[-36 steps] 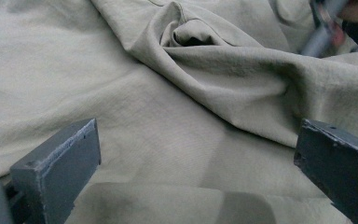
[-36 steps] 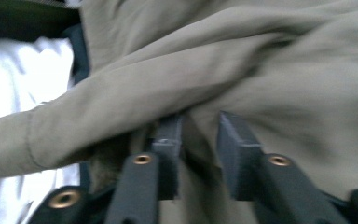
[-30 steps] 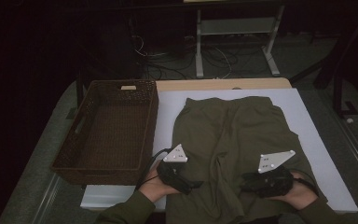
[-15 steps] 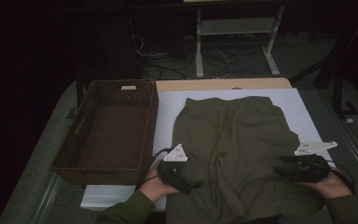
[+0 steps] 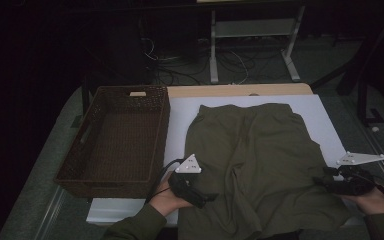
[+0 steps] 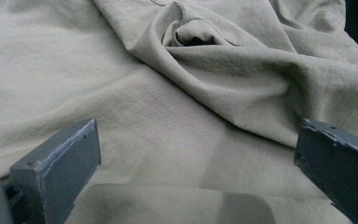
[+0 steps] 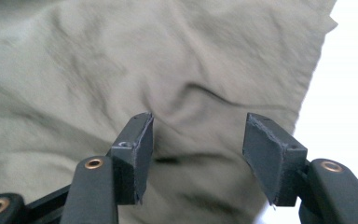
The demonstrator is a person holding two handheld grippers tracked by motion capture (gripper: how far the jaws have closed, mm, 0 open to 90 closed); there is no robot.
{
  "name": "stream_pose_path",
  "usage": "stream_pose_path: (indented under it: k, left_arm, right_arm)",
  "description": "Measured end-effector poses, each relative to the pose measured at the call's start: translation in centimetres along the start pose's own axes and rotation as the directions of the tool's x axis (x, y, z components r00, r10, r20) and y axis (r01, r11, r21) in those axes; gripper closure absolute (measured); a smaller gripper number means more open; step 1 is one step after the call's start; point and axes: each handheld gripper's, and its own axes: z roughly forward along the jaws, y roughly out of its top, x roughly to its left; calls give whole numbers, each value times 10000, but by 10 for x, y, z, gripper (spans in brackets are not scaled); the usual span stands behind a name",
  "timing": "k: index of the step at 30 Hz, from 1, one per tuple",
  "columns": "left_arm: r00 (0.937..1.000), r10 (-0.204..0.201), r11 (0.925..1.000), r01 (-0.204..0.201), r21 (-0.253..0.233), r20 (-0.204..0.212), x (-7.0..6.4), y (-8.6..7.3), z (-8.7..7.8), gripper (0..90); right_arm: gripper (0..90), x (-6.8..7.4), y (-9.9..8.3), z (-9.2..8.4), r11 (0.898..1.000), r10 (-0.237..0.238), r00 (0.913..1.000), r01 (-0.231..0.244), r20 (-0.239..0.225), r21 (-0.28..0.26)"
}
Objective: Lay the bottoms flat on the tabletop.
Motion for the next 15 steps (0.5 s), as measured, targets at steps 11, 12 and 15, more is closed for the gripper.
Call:
stream_pose_path:
  k: [11,12,15]
  left_arm:
    - [9999,80,10000,-80,35,90,0,2,3,0]
    - [9999,103,9999,-104,41,98,0,2,3,0]
    - [9999,106,9999,-107,31,131,0,3,4,0]
  right_arm:
    - [752,-3,-13,-3,9986,111,9997,-123,228,521]
    - [816,-1,-13,-4,9982,90,9999,-97,124,596]
    - [883,2,-14,-8,9963,-20,10000,16,48,857]
